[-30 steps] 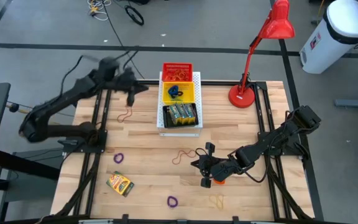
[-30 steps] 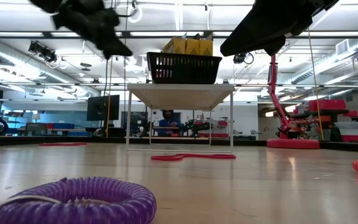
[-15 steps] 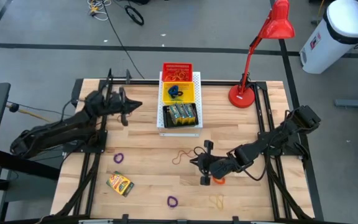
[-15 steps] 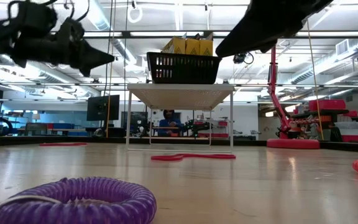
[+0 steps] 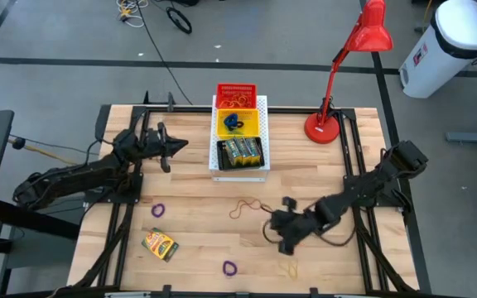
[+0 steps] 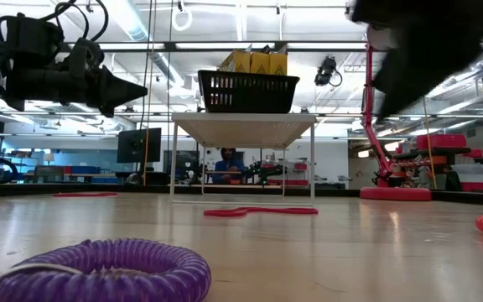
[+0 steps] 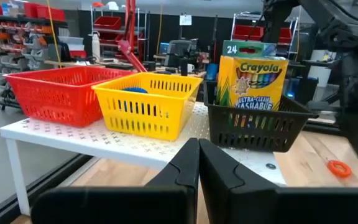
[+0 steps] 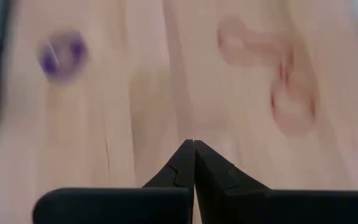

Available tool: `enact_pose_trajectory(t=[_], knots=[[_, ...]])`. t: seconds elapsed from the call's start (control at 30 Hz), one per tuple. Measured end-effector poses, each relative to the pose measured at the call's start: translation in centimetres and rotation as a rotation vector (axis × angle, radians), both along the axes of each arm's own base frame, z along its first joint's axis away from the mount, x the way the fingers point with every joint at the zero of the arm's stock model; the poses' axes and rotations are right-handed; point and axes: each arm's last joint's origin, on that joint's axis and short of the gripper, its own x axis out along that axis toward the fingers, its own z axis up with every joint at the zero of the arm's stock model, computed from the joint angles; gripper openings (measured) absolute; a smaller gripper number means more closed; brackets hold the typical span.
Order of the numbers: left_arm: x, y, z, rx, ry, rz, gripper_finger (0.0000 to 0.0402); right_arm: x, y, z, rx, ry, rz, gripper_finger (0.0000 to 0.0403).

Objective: Pick & Place Office Desk Supplies
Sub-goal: Put the orange spring keychain into the yellow bin on the shelf

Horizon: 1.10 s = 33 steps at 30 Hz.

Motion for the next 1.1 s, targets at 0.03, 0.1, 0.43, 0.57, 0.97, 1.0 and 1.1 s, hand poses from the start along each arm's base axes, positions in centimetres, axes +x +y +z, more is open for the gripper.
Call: enact_pose_trajectory(t=[0.03,0.1,0.43,0.57,0.97,1.0,1.1], knots=[[0.0,0.0,0.0,0.000,0.000,0.001,0.0014,-0.7,0.3,-0.3,-0.006,0.050,-0.021,0.0008],[0.0,0.0,0.0,0.002,-0.002,0.001,0.0014,-2.0,1.1,-1.0,0.002,0.126,-0.078,0.0019],[0.0,0.0,0.0,0.004,-0.002,0.001,0.0014,-4.6,4.5,-3.5,0.052,0.246,-0.162,0.0106],[0.0,0.0,0.0,0.006,-0.003,0.001,0.0014,-4.2,4.7,-5.4,0.026,0.313,-0.160,0.0120],[0.0,0.0,0.1,0.007,-0.005,0.001,0.0014,-3.7,4.6,-4.9,-0.078,0.354,-0.116,0.0020],[0.0,0.0,0.1,0.007,-0.005,0.001,0.0014,-3.7,4.6,-4.5,-0.102,0.372,-0.115,0.0014],[0.0,0.0,0.1,0.007,-0.005,0.001,0.0014,-3.2,4.6,-2.5,-0.163,0.418,-0.105,0.0016]])
